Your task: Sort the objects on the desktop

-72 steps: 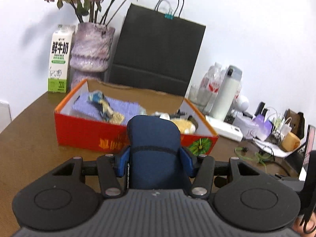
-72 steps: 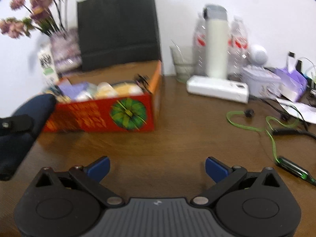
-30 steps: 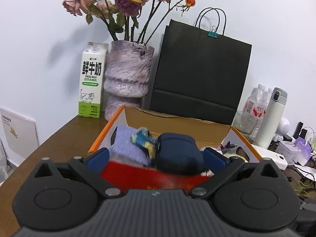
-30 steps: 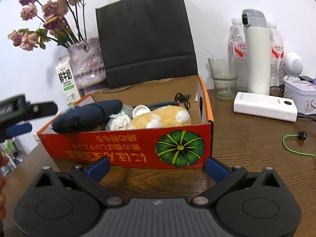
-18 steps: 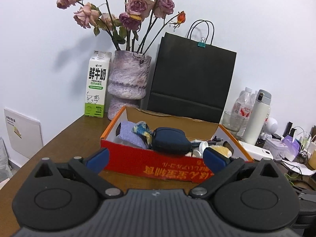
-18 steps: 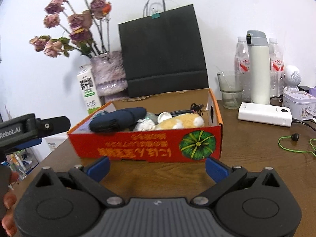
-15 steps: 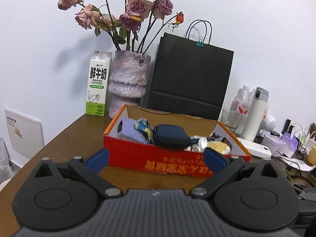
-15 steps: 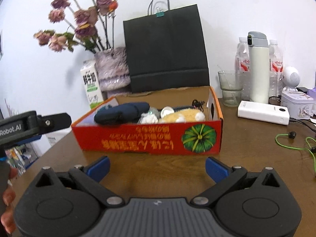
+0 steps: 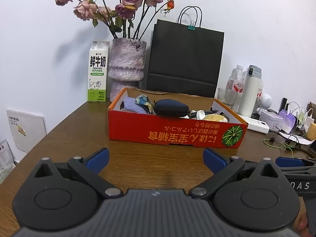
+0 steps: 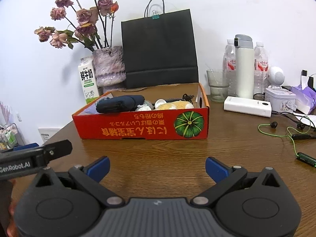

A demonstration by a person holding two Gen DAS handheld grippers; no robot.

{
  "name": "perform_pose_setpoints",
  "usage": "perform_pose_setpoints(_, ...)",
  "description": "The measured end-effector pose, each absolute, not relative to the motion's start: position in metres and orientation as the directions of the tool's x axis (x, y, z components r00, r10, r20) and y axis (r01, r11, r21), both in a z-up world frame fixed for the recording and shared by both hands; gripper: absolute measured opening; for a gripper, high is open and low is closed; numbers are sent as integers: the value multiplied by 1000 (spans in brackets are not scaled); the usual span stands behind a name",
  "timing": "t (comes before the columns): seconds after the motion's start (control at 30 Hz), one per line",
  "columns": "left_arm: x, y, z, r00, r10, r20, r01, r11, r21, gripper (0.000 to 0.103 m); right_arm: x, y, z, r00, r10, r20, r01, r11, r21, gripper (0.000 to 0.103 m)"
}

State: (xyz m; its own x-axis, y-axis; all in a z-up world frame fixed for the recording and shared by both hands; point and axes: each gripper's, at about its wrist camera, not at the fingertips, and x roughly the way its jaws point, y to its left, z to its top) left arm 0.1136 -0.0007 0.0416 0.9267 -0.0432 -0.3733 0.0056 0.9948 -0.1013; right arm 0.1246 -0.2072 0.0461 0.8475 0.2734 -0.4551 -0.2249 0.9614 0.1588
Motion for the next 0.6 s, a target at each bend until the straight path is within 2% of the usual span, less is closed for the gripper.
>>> perform_pose_setpoints(0.23, 114, -6, 40, 921, -31, -388, 4, 998, -69, 103, 123, -207, 47, 851, 272, -450, -222, 961, 162, 103)
perform_pose_setpoints(0.6, 108, -10, 42, 932, 6, -363, -21, 999, -38, 103, 119, -206, 49, 856, 289, -430, -239, 957, 166, 103)
